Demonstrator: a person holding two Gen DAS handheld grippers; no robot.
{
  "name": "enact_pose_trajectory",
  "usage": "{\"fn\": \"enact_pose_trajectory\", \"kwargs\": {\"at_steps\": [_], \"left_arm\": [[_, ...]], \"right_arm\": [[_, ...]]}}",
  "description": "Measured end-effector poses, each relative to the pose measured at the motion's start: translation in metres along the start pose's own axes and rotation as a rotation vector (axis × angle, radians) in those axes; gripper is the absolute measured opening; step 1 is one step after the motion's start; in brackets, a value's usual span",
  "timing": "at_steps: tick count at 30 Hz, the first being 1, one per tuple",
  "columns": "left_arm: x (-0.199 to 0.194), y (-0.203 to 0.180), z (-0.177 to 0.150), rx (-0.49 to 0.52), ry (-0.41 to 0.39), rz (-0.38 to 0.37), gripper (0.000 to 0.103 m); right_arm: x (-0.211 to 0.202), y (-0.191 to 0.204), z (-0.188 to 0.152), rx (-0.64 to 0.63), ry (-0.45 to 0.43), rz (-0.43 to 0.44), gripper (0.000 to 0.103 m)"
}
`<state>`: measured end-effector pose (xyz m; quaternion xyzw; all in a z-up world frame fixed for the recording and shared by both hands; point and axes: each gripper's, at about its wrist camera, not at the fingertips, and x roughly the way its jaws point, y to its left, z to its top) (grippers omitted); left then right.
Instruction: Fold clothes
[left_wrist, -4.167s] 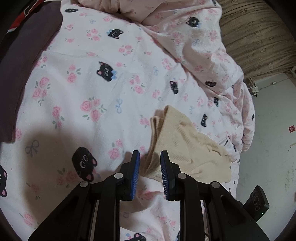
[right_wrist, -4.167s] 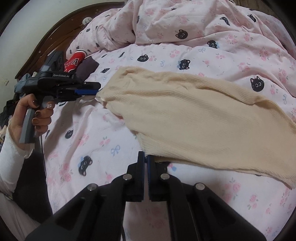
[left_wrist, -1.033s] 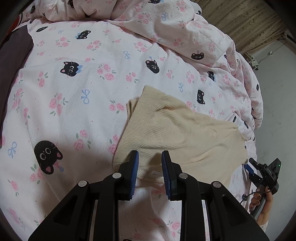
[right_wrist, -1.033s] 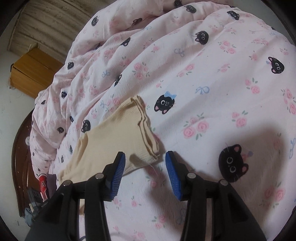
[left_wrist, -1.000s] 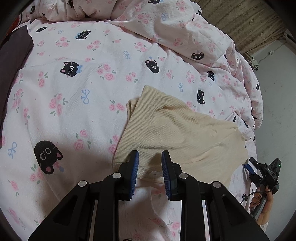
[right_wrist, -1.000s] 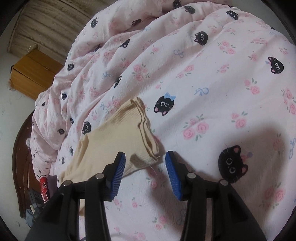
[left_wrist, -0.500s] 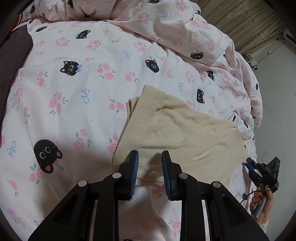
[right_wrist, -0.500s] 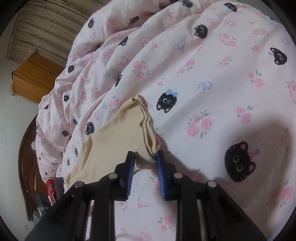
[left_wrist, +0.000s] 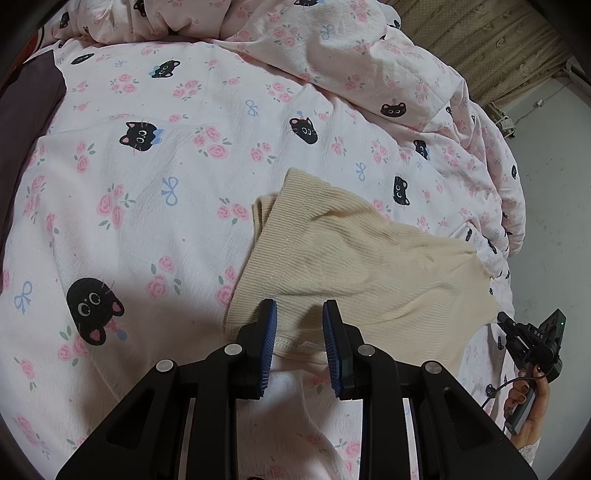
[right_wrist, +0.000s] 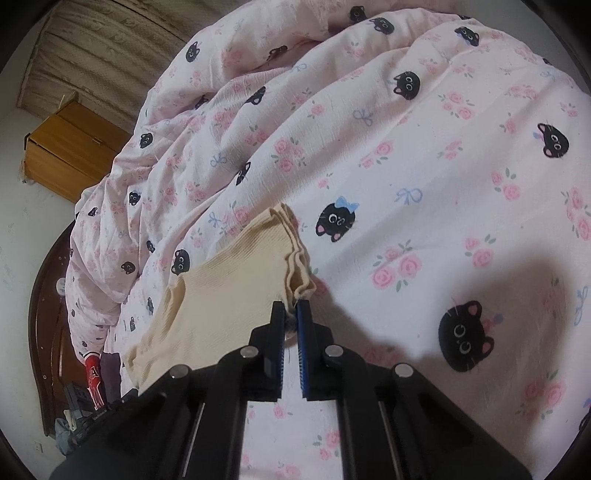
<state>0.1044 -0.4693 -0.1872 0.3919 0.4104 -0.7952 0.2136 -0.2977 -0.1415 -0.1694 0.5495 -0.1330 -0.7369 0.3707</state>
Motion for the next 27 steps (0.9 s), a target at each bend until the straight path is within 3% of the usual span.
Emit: {"fn": "enact_pose_trajectory", "kwargs": {"at_steps": [9,15,18,22,23,27], "left_arm": [[0.0,0.0,0.0,0.005,-0.002,0.004,0.022],[0.0,-0.001,0.0,0.006,-0.002,0.006,0.022],[0.0,-0.001,0.0,0.006,-0.002,0.007,0.022],[0.0,-0.001,0.0,0.006,-0.001,0.007,0.022],[0.0,-0.001,-0.001,0.006,-0.002,0.007,0.022],[0.0,-0.001,-0.001,0.007,-0.003,0.01,0.022]], "right_arm": [[-0.001,0.005,0.013,-0.04,-0.036,-0.038,0.007],[0.012,-0.005,0.011,-0.014,0.02,-0.077,0.008],[0.008,-0.006,0.01,-0.008,0.018,-0.068,0.014],[0.0,-0.014,0.009,0.029,0.002,-0.05,0.048],[-0.002,-0.018,0.009,0.047,0.003,-0.042,0.052],[0.001,-0.03,0.007,0.1,0.026,0.007,0.052]]}}
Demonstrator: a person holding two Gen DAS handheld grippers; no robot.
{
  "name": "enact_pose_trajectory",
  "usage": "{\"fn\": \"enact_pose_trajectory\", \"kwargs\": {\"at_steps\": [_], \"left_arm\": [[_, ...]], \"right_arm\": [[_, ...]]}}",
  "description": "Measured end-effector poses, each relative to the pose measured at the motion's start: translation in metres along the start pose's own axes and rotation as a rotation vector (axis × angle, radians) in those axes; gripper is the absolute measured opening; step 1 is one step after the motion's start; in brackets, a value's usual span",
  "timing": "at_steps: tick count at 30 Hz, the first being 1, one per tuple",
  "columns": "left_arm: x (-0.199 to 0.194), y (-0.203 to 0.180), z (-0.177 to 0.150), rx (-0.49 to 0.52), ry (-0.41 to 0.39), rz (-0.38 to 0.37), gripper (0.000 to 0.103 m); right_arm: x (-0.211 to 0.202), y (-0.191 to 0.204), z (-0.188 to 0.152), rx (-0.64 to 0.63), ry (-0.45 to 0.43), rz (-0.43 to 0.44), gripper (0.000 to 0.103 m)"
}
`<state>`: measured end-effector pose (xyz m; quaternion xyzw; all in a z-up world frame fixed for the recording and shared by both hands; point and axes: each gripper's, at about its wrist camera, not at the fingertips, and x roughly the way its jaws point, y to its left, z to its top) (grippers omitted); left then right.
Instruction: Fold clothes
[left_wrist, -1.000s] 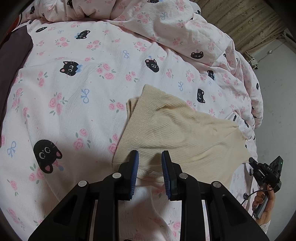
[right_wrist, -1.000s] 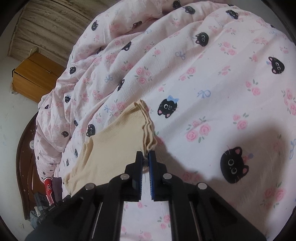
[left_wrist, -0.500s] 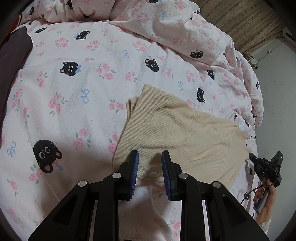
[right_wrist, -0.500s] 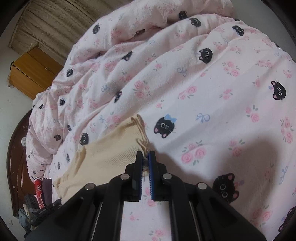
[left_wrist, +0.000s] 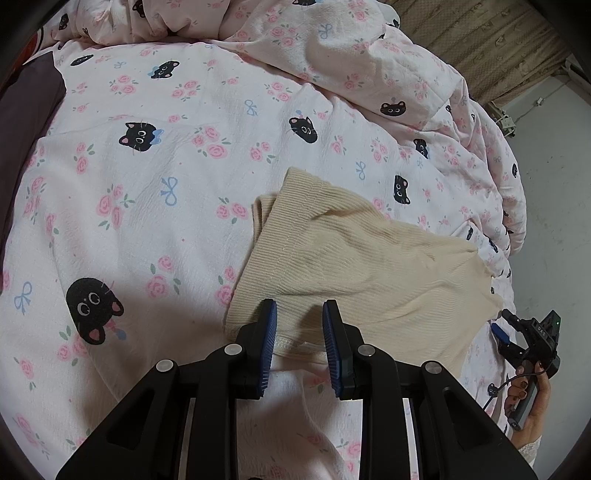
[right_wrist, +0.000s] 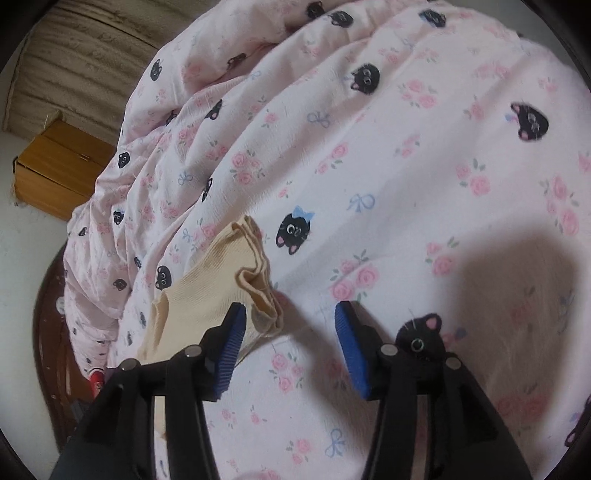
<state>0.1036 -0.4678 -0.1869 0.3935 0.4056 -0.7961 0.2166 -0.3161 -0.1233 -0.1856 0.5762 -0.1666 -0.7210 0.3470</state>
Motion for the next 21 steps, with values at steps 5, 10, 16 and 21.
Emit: {"fn": "enact_pose_trajectory", "kwargs": {"at_steps": [5,10,16,21], "left_arm": [[0.0,0.0,0.0,0.001,-0.002,0.002,0.022],[0.0,0.001,0.001,-0.004,-0.003,-0.003,0.022],[-0.002,0.001,0.0,-0.018,-0.01,-0.009,0.022],[-0.005,0.002,0.0,-0.033,-0.016,-0.021,0.022]], "right_arm": [[0.012,-0.002,0.002,0.02,0.002,0.042,0.053],[0.02,0.004,0.001,-0.004,0.0,0.047,0.053],[0.028,0.014,-0.002,-0.045,0.015,0.041,0.05],[0.038,0.014,-0.004,-0.033,0.055,0.068,0.012]]}}
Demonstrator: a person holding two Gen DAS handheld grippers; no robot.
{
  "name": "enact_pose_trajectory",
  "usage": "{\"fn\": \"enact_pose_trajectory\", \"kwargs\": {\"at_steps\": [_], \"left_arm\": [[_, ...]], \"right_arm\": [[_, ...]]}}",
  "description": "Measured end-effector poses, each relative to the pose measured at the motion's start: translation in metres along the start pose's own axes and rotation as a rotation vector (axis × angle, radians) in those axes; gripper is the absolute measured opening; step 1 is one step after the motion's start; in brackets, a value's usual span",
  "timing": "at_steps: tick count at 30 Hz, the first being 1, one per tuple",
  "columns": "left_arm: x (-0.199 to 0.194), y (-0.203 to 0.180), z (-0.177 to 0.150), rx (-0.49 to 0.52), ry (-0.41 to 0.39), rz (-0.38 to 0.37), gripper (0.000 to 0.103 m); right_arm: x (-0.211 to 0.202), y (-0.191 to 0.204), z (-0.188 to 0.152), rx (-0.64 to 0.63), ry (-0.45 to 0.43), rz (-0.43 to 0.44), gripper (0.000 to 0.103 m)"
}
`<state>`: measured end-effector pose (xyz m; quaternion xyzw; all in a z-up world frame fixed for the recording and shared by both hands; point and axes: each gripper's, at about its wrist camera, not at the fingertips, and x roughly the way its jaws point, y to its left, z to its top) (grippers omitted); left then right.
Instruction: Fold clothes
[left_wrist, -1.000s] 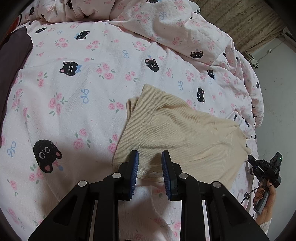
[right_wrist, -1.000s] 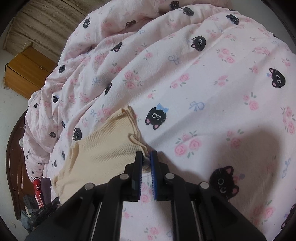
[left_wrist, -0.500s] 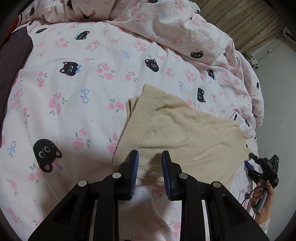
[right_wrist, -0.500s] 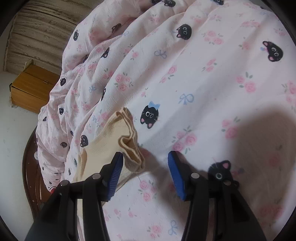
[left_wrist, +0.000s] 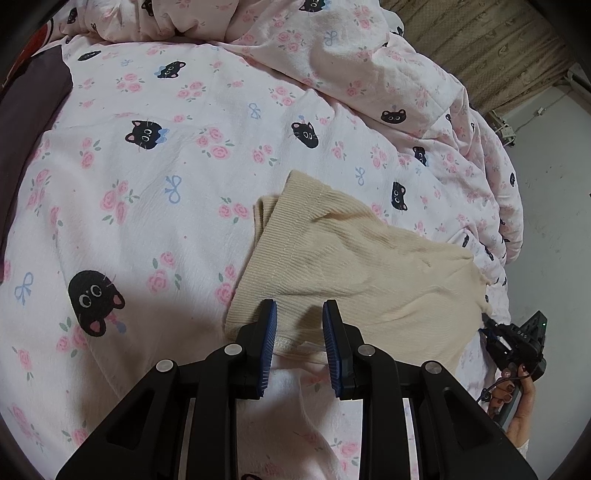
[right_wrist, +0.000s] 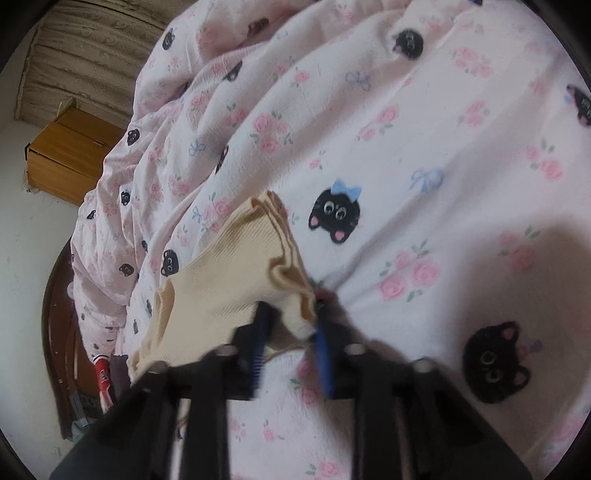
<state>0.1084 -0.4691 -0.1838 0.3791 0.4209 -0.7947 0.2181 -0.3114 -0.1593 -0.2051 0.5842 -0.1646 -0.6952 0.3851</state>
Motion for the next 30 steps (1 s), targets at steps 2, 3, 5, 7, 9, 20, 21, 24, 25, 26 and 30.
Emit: {"fn": "enact_pose_trajectory", "kwargs": {"at_steps": [2,3,5,7,9,20,21,24,25,26,30], "left_arm": [[-0.001,0.001,0.001,-0.008,-0.002,-0.007,0.022],[-0.002,0.001,0.001,-0.014,-0.004,-0.013,0.022],[-0.003,0.001,0.003,-0.018,-0.007,-0.022,0.022],[-0.006,0.0,0.007,-0.016,-0.015,-0.033,0.022],[-0.012,-0.003,0.012,-0.006,-0.036,-0.049,0.022],[0.007,-0.019,0.062,0.023,-0.082,-0.15,0.03],[0.013,-0.018,0.063,0.021,-0.071,-0.147,0.03],[0.03,-0.013,0.063,0.013,-0.061,-0.09,0.029],[0.033,-0.01,0.063,0.006,-0.064,-0.071,0.029],[0.035,-0.005,0.064,-0.008,-0.07,-0.067,0.026],[0.033,0.001,0.064,-0.031,-0.085,-0.06,0.022]], "right_arm": [[0.0,0.0,-0.001,0.01,-0.005,0.004,0.011],[-0.002,0.0,-0.001,0.011,-0.009,0.008,0.011],[-0.006,0.002,-0.001,0.01,-0.015,0.016,0.011],[-0.008,0.002,0.0,0.009,-0.019,0.022,0.011],[-0.007,0.001,-0.001,0.012,-0.014,0.021,0.011],[-0.004,-0.001,0.0,0.02,-0.005,0.025,0.011],[-0.004,-0.001,-0.001,0.019,-0.005,0.025,0.011],[-0.004,-0.001,0.0,0.014,-0.006,0.023,0.011],[-0.005,-0.001,0.0,0.015,-0.008,0.024,0.011],[-0.006,-0.002,0.001,0.018,-0.01,0.025,0.011],[-0.008,-0.003,0.002,0.022,-0.014,0.032,0.01]]}}
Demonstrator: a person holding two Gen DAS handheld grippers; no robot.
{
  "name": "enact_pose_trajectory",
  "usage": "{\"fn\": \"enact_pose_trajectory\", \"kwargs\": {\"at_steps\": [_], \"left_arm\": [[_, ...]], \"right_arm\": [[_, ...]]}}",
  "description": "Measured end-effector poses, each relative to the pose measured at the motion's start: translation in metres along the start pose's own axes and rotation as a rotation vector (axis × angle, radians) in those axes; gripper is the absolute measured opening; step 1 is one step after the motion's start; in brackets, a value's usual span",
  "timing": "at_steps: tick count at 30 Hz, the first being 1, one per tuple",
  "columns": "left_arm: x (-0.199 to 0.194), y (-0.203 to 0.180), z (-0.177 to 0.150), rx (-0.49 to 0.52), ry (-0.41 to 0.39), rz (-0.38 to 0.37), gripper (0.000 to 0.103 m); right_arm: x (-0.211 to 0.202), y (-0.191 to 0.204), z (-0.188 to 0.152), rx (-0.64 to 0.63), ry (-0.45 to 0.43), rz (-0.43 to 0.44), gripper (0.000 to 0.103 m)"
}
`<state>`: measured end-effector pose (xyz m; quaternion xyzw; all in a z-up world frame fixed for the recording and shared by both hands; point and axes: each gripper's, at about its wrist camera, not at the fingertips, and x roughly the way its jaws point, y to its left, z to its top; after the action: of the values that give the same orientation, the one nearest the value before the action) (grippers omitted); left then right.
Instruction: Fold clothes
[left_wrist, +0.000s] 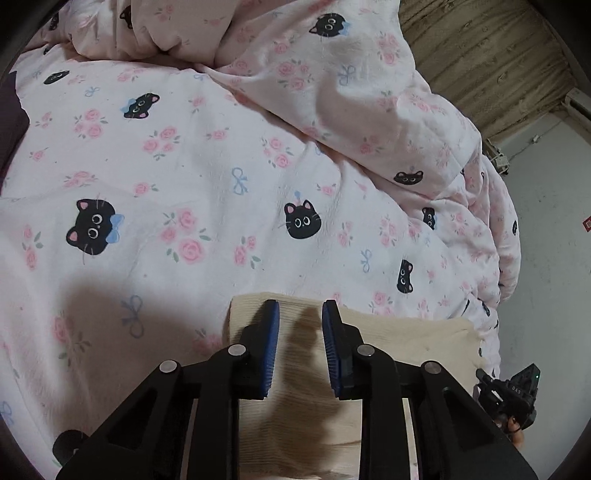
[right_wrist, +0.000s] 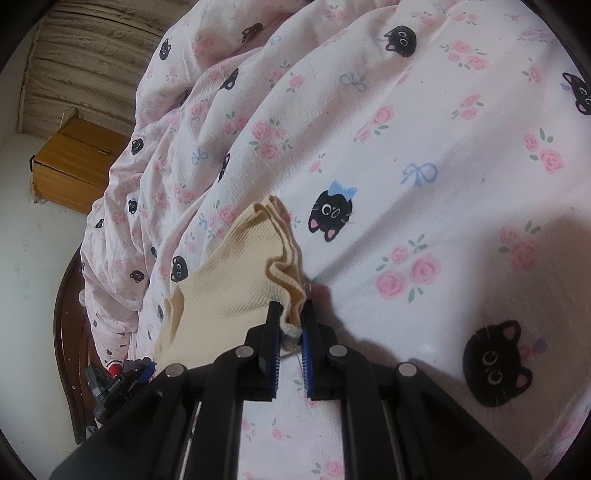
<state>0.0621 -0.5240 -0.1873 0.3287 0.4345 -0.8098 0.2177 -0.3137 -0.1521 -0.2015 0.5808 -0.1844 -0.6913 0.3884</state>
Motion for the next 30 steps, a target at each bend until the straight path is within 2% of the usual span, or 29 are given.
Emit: {"fn": "enact_pose_trajectory", "kwargs": {"at_steps": [4,7,11,17,30], "left_arm": [[-0.011,-0.012,-0.004,0.033,-0.029,-0.03,0.023],[-0.028,-0.023,-0.007,0.058,-0.07,-0.084,0.03],[-0.045,-0.031,-0.007,0.093,-0.105,-0.088,0.033],[-0.045,-0.027,-0.01,0.112,-0.065,-0.043,0.034],[-0.04,-0.012,-0.011,0.071,0.008,-0.039,0.034]], "right_arm": [[0.001,0.001,0.0,-0.004,0.001,0.003,0.01],[-0.002,0.004,0.0,-0.022,-0.008,0.011,0.01],[-0.006,0.013,0.0,-0.056,-0.022,0.016,0.01],[-0.011,0.036,-0.002,-0.125,-0.034,0.004,0.009],[-0.004,0.109,-0.015,-0.333,-0.009,-0.063,0.009]]}}
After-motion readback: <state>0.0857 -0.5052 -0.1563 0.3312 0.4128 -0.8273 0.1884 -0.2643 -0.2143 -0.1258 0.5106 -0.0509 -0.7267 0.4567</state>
